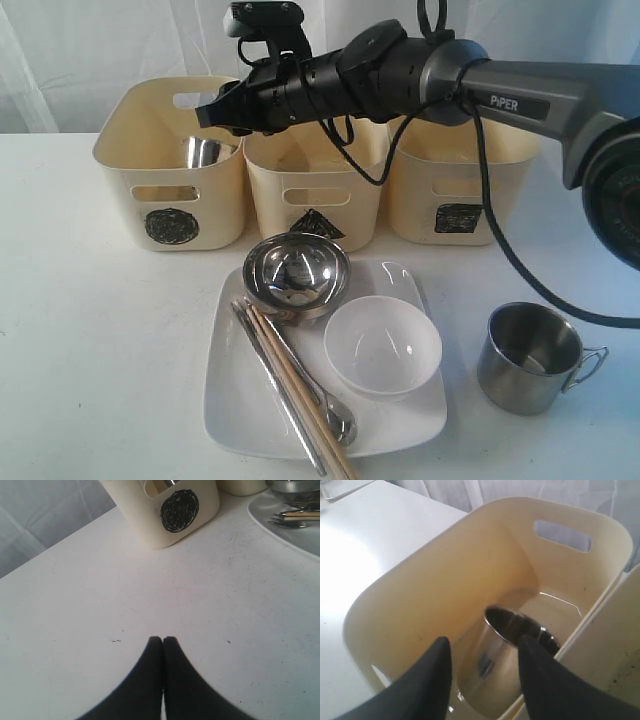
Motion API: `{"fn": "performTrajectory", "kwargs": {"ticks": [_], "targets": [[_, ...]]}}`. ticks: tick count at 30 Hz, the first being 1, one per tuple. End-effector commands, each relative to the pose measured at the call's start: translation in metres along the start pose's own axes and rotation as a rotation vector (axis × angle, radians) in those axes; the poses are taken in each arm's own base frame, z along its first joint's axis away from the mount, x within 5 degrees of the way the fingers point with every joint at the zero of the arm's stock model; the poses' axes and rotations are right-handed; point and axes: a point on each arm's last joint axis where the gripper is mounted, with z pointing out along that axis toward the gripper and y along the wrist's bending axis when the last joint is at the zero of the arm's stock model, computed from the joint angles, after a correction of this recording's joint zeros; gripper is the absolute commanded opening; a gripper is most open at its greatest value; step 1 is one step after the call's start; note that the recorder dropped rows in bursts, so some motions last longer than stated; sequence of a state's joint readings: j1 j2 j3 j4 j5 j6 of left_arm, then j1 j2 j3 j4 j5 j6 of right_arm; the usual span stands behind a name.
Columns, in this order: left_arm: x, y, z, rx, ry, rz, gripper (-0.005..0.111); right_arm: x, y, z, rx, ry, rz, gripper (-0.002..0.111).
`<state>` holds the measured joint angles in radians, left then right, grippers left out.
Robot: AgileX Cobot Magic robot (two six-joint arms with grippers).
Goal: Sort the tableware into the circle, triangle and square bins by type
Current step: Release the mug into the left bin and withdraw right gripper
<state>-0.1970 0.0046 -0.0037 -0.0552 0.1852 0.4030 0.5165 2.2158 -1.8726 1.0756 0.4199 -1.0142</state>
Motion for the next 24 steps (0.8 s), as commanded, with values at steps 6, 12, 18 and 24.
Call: {"fn": "performTrajectory", "kwargs": {"ticks": [6,12,18,24], "targets": [[0.001,-0.001,0.000,0.003,-0.005,-0.004,0.000,-0.030,0.009,-0.037,-0.079,0.003,-0.066,0.041],[0.001,-0.001,0.000,0.003,-0.005,-0.004,0.000,-0.036,0.004,-0.078,-0.099,0.199,-0.093,0.029],[0.001,-0.001,0.000,0.003,-0.005,-0.004,0.000,-0.032,-0.014,-0.116,0.023,0.401,0.054,0.004],[0.001,-0.001,0.000,0.003,-0.005,-0.004,0.000,-0.027,-0.019,-0.154,0.228,0.513,0.101,0.000]]}}
